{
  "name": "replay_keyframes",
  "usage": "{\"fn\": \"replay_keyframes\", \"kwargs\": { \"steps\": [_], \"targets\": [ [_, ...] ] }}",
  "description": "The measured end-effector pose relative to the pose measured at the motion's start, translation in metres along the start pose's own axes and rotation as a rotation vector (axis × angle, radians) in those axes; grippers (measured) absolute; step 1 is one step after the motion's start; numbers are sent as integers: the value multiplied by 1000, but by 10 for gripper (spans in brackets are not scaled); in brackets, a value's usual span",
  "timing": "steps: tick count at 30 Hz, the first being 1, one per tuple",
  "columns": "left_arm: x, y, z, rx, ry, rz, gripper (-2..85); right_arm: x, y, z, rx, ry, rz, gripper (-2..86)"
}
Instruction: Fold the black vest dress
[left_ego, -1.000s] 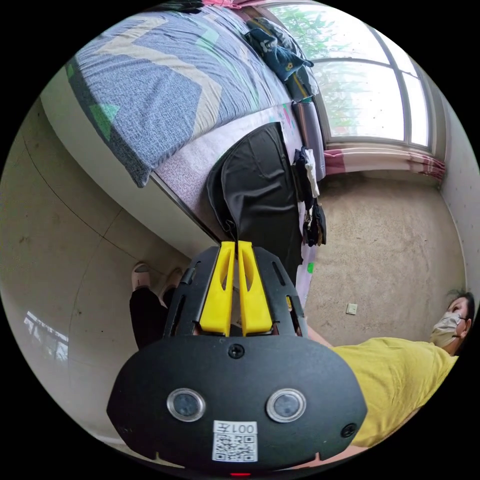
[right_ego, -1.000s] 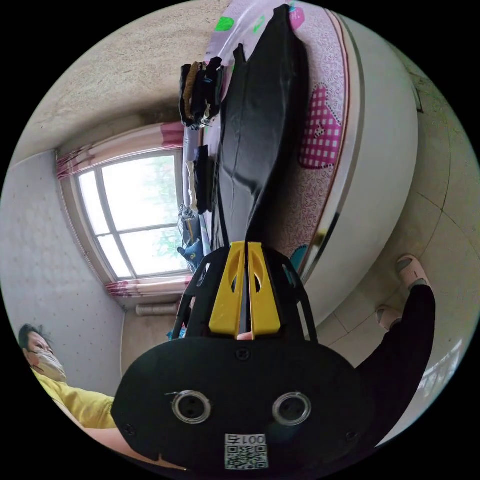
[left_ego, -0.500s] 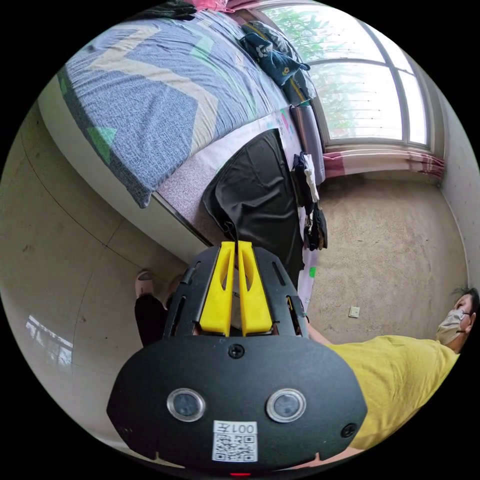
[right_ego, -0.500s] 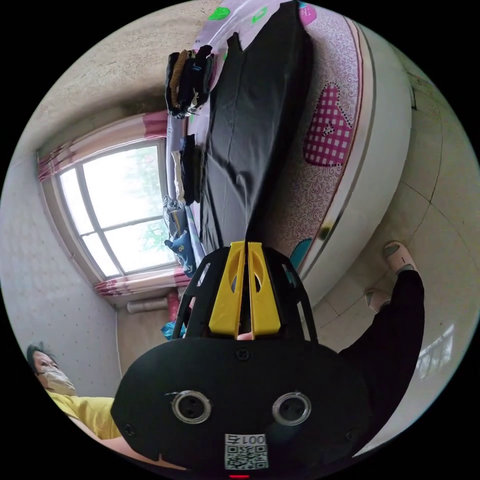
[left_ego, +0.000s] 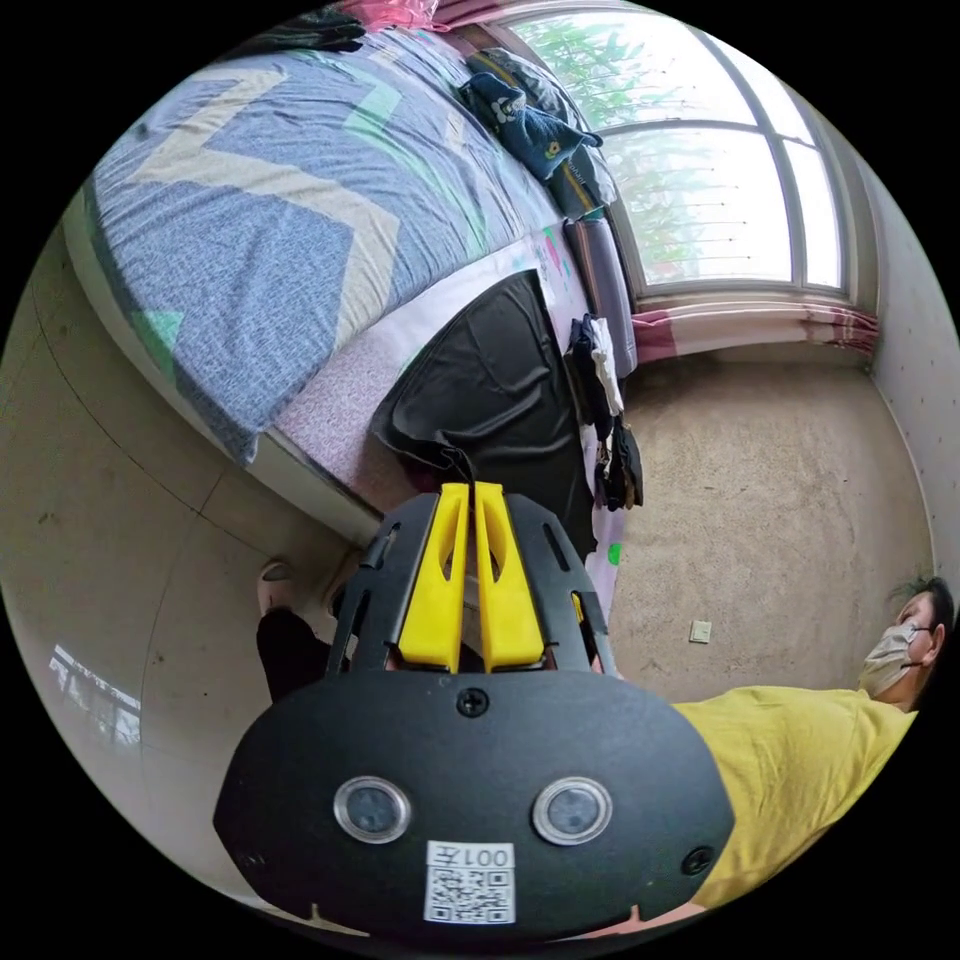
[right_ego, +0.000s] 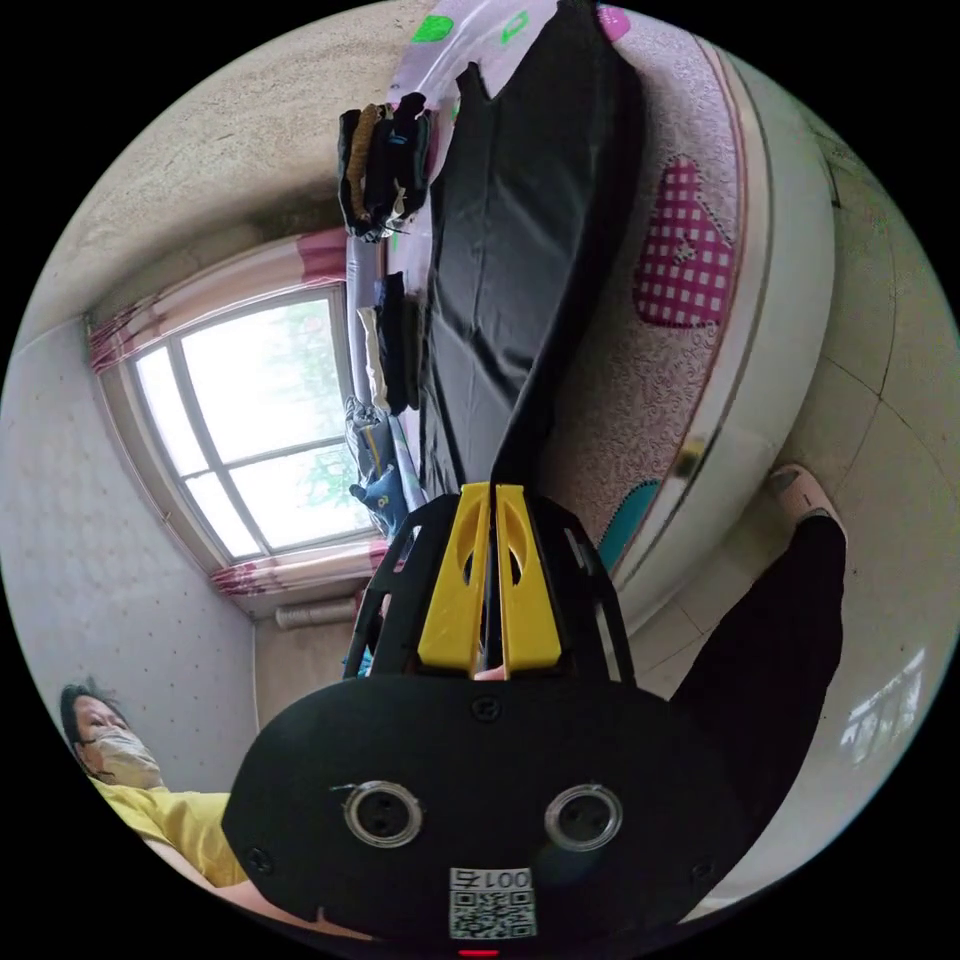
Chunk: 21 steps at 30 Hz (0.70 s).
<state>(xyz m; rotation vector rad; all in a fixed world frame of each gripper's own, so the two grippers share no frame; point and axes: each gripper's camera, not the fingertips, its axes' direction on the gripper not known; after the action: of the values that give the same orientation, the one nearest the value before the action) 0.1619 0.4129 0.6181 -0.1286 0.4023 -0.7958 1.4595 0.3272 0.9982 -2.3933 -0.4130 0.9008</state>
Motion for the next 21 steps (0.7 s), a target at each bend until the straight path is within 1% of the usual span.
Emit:
{"fn": "replay_keyframes", "kwargs": {
  "steps": [6, 10, 15, 21],
  "targets": [
    [56, -39, 11, 65, -6, 39, -13, -43, -43, 27, -37, -52, -62, 6],
    [110, -85, 35, 61, -93, 99, -12, -67, -79, 56, -87, -42, -80, 6],
    [159, -140, 76, 62, -186, 131, -12, -81, -134, 105, -165, 34, -44, 7],
    [196, -200, 131, -8, -313, 156, -12, -83, -172, 143, -225, 146, -18, 7]
  ]
}}
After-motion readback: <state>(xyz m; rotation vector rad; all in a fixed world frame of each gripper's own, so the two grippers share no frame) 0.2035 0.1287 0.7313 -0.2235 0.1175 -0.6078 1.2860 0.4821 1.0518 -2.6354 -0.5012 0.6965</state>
